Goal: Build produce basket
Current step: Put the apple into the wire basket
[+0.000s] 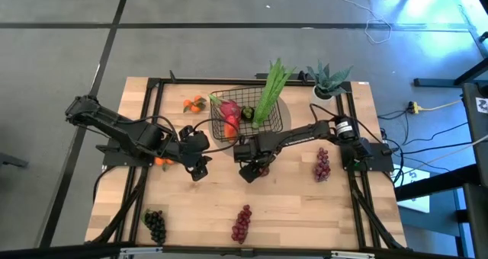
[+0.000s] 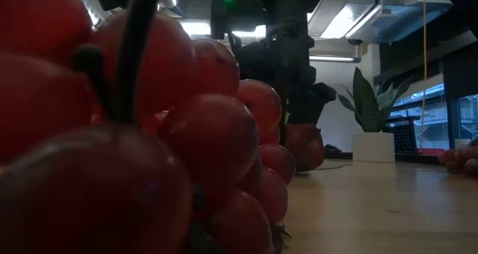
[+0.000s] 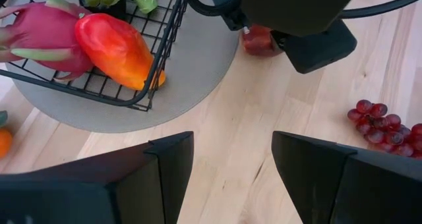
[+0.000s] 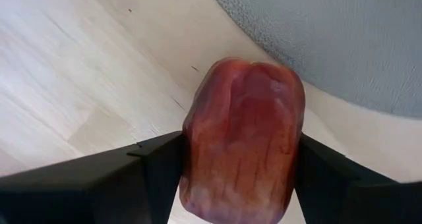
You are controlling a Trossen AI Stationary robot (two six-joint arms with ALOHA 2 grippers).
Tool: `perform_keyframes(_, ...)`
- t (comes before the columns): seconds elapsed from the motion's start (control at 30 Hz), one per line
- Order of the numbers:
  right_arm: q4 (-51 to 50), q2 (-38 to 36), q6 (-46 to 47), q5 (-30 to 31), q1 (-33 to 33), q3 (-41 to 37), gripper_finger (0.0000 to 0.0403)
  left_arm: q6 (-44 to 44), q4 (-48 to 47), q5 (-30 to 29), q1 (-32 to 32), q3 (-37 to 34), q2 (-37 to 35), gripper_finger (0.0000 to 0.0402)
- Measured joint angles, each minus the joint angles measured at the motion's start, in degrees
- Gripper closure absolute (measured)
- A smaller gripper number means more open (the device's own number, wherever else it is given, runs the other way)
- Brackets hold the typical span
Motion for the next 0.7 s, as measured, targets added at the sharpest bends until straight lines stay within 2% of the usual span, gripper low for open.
perform_keyframes(0.2,-0.8,-0.1,-3.5,0.3,0.0,0.0,0.0178,0.0,0.0,0.0,0.0,0.0,0.0,0.0208)
perform_keyframes(0.4,-8.5,-0.1,-8.3,-4.7,1.5,2.8,0.0178,0.0,0.0,0.0,0.0,0.0,0.0,0.0208)
perform_keyframes(0.7,-30.2,-0.2,-13.6,-1.8,5.1,23.0,0.0183,0.0,0.1,0.0,0.0,0.0,0.0,0.0208)
